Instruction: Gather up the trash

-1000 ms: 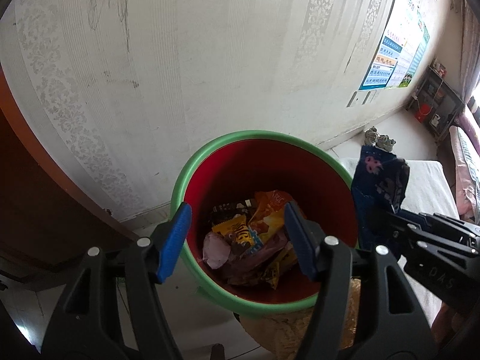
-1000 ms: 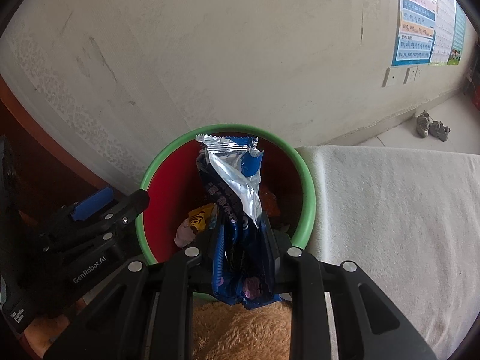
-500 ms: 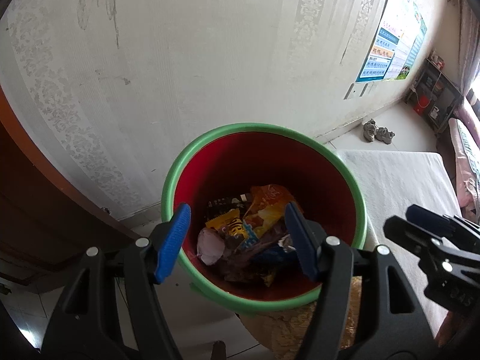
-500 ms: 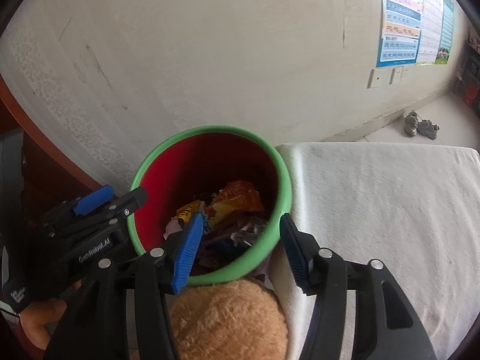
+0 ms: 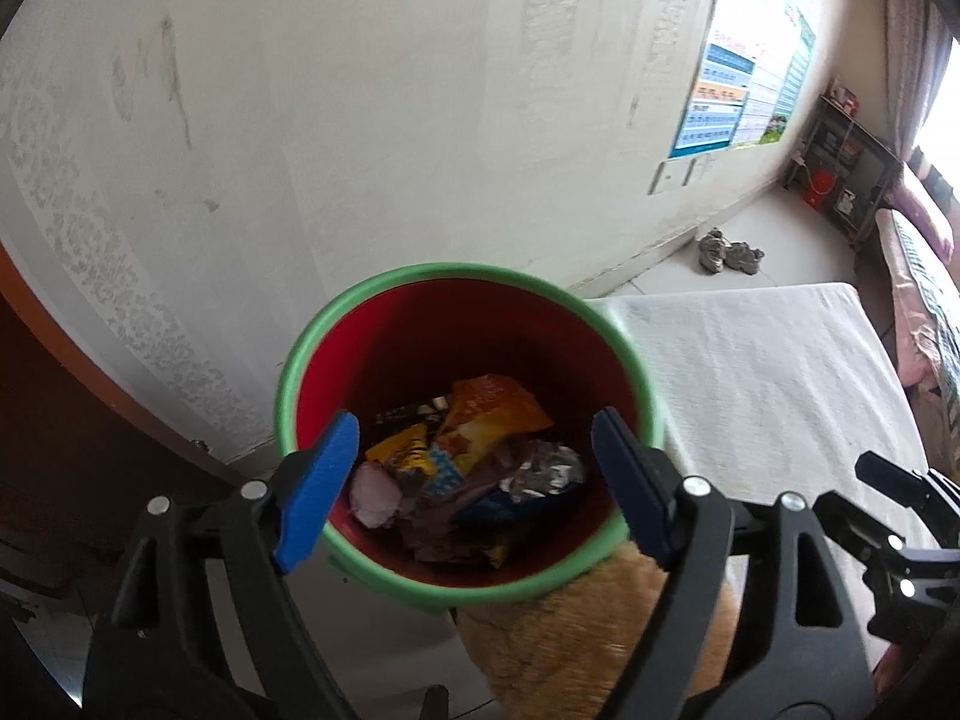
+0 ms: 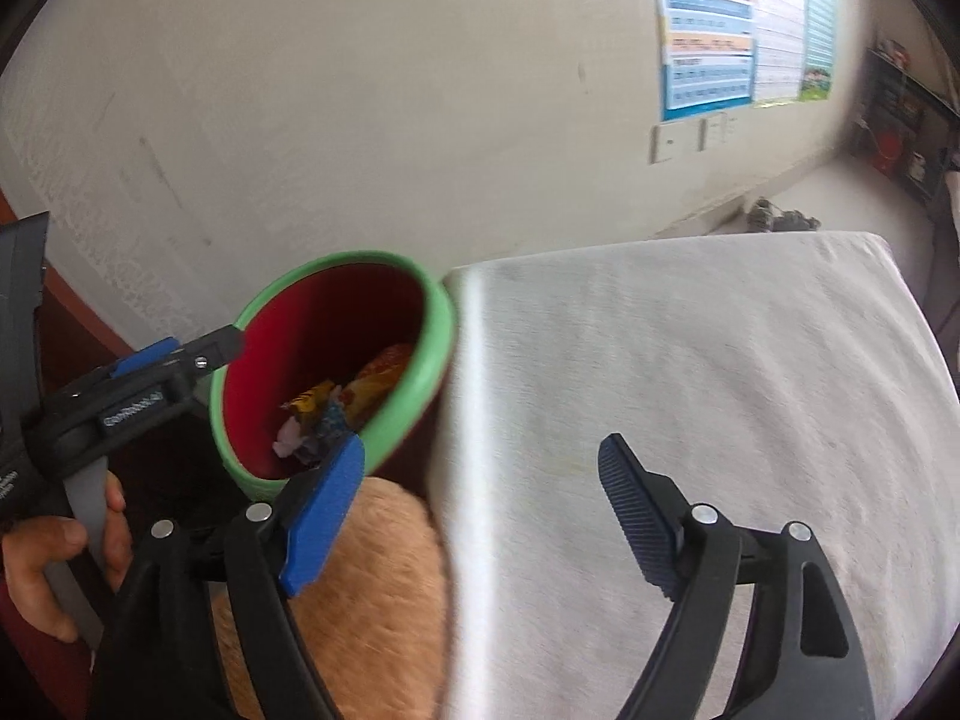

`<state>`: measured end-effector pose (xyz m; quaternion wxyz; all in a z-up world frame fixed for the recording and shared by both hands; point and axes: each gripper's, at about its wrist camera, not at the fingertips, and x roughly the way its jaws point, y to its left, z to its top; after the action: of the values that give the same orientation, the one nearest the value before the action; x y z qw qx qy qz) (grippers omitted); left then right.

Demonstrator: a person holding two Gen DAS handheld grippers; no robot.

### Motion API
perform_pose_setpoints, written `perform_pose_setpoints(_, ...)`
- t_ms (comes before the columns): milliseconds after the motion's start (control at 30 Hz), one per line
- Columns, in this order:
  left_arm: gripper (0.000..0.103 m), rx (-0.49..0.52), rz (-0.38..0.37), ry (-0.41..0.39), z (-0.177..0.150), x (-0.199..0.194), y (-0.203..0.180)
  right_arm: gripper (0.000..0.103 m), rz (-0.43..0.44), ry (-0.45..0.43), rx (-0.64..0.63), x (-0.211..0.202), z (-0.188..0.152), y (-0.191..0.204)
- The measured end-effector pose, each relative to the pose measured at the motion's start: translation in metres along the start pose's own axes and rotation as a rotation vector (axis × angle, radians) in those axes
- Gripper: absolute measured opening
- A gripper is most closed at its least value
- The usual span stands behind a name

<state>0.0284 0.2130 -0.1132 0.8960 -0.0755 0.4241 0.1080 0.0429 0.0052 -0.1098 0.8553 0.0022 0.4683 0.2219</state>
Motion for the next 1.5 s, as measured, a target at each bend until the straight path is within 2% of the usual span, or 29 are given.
perform_pose_setpoints(67,0.08,0.019,-0.018,-0.011,0.0,-0.008,-0.014,0.078,-0.011,-0.038,0.01,-0.011,0.0,-0.012)
perform_pose_setpoints(167,0.084,0.068,-0.043,-0.071,0.001,-0.026,-0.041,0.087,-0.044,-0.121,0.017,-0.036,-0.001,-0.028)
perform_pose_setpoints(267,0.097,0.104,-0.074,-0.176,0.004,-0.052,-0.07,0.089,-0.084,-0.219,0.024,-0.068,-0.003,-0.044)
perform_pose_setpoints(333,0.098,0.114,-0.09,-0.277,0.005,-0.073,-0.088,0.097,-0.121,-0.302,0.015,-0.093,-0.007,-0.05)
perform_pose_setpoints(433,0.098,0.121,-0.103,-0.399,0.007,-0.099,-0.11,0.096,-0.204,-0.46,-0.026,-0.132,-0.016,-0.052)
perform_pose_setpoints(500,0.098,0.123,-0.116,-0.439,0.011,-0.112,-0.122,0.096,-0.253,-0.537,-0.044,-0.155,-0.02,-0.053)
perform_pose_setpoints(600,0.098,0.112,-0.132,-0.422,0.018,-0.124,-0.134,0.096,-0.295,-0.519,-0.035,-0.172,-0.017,-0.056)
perform_pose_setpoints(733,0.098,0.094,-0.135,-0.421,0.02,-0.134,-0.136,0.096,-0.302,-0.565,0.047,-0.196,-0.02,-0.062)
perform_pose_setpoints(867,0.098,0.156,-0.058,-0.446,0.014,-0.14,-0.142,0.096,-0.307,-0.566,0.085,-0.206,-0.02,-0.062)
perform_pose_setpoints(967,0.098,0.164,-0.021,-0.473,0.007,-0.146,-0.138,0.096,-0.31,-0.553,0.096,-0.207,-0.022,-0.063)
perform_pose_setpoints(1133,0.098,0.146,-0.043,-0.44,0.01,-0.144,-0.13,0.096,-0.321,-0.538,0.093,-0.199,-0.018,-0.058)
perform_pose_setpoints(1500,0.098,0.134,-0.043,-0.425,0.014,-0.143,-0.122,0.096,-0.315,-0.515,0.094,-0.192,-0.017,-0.057)
